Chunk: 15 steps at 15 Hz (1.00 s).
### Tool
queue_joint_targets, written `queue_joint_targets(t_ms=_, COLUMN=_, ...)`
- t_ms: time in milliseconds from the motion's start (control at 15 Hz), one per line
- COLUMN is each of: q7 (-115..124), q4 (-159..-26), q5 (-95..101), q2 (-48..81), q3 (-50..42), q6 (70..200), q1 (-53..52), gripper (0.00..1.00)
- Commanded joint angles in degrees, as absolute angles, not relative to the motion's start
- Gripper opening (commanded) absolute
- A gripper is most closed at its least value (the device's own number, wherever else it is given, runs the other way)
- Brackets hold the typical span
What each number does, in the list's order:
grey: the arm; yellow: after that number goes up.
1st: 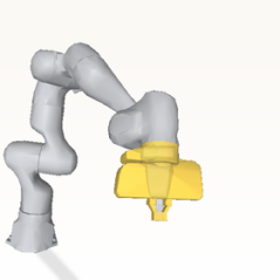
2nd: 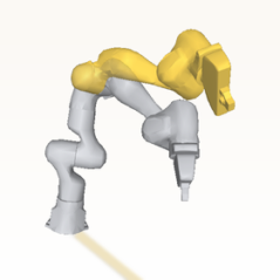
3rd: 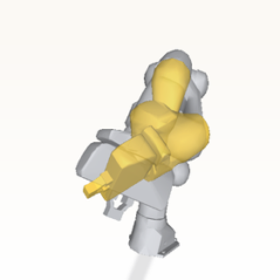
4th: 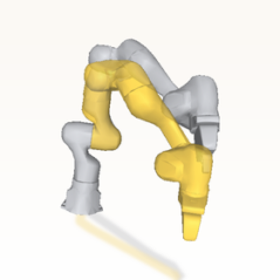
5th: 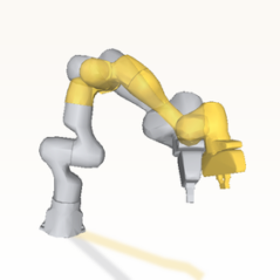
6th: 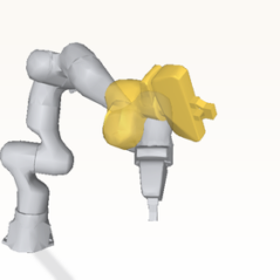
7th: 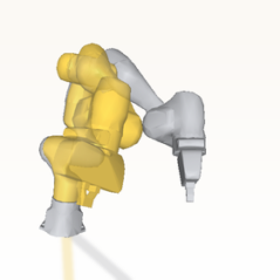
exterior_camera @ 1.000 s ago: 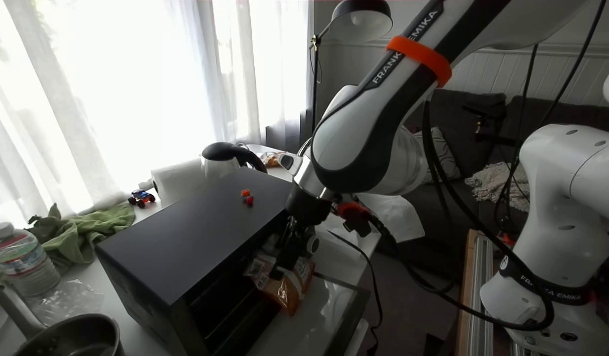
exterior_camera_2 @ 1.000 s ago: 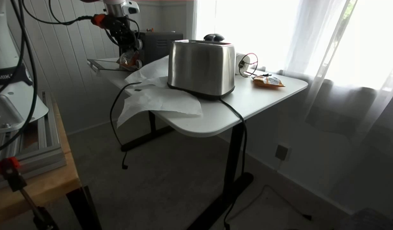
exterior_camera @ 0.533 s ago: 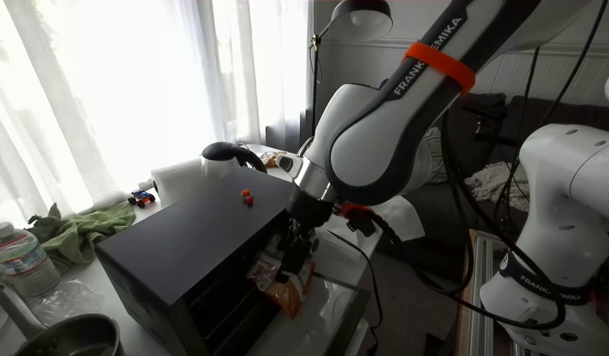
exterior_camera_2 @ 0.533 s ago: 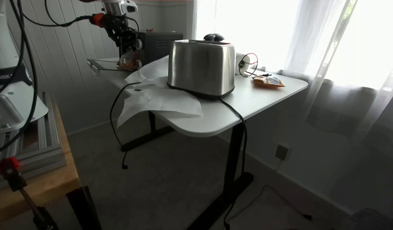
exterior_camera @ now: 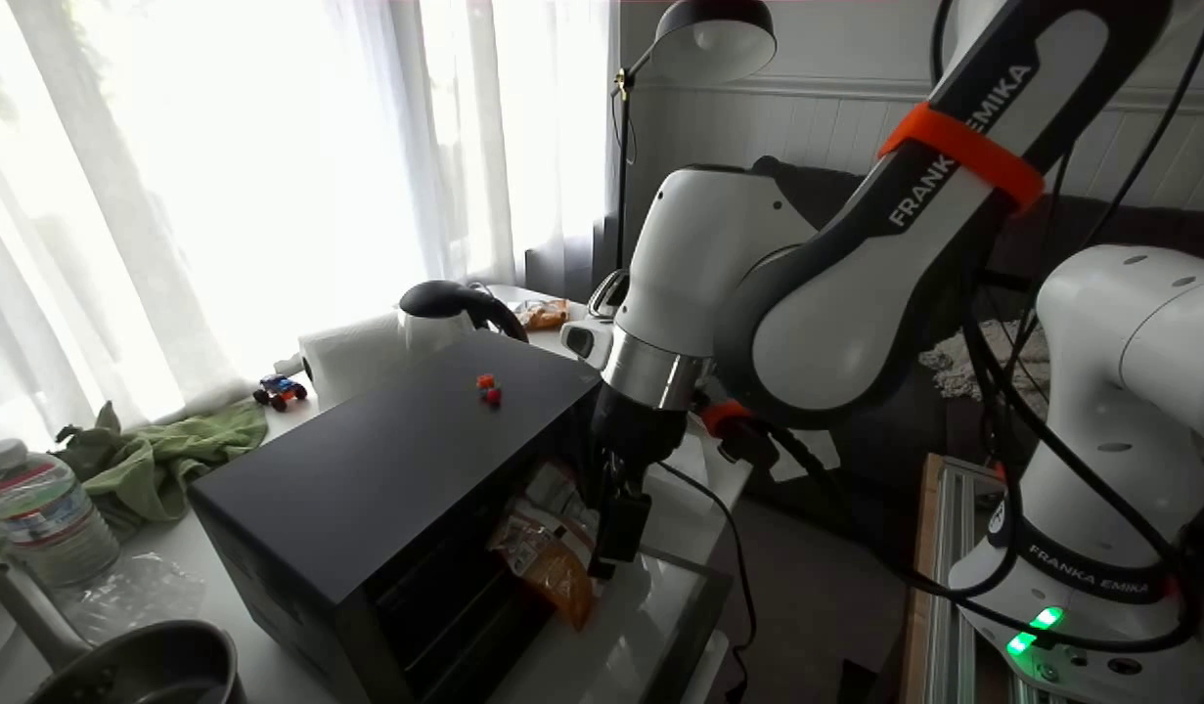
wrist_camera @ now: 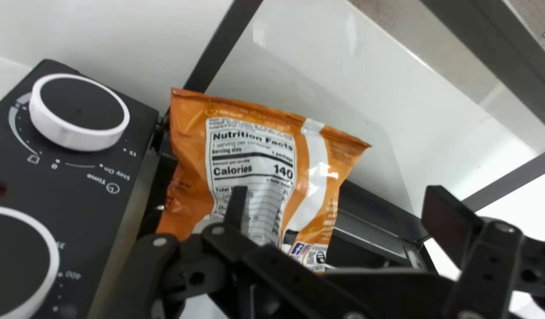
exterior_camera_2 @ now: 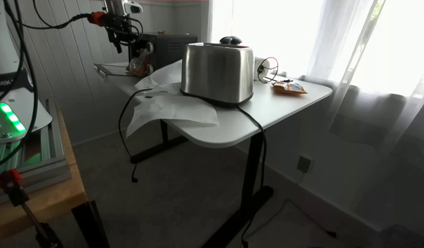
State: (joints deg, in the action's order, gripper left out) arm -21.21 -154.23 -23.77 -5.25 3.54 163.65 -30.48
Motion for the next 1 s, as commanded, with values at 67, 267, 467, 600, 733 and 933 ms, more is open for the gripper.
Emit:
queue_joint_targets(t_ms=67, q7=-15.0, q4=-156.9, q5=-19.6, q2=-10.3, q3=9.2, q6=158.9, q1=-25.0, gripper=1.00)
queue_joint_targets(t_ms=267, q7=-13.7, q4=-157.7, q5=-18.2, q2=-10.2, q3=10.8, q6=159.9, q1=-23.7, gripper=1.00)
queue_joint_targets(t_ms=467, q7=-12.1, q4=-158.7, q5=-15.5, q2=-9.3, q3=11.7, q6=161.5, q1=-22.1, gripper=1.00)
queue_joint_targets(t_ms=600, q7=-9.6, q4=-157.3, q5=-11.9, q2=-7.7, q3=12.3, q6=162.0, q1=-20.4, gripper=1.00)
queue_joint_targets(t_ms=733, q7=-7.9, q4=-157.3, q5=-9.0, q2=-7.2, q3=12.5, q6=162.9, q1=-19.1, gripper=1.00)
queue_joint_targets(t_ms=933, q7=-6.9, q4=-157.3, q5=-7.3, q2=-6.2, q3=12.6, q6=165.4, q1=-18.4, gripper=1.00)
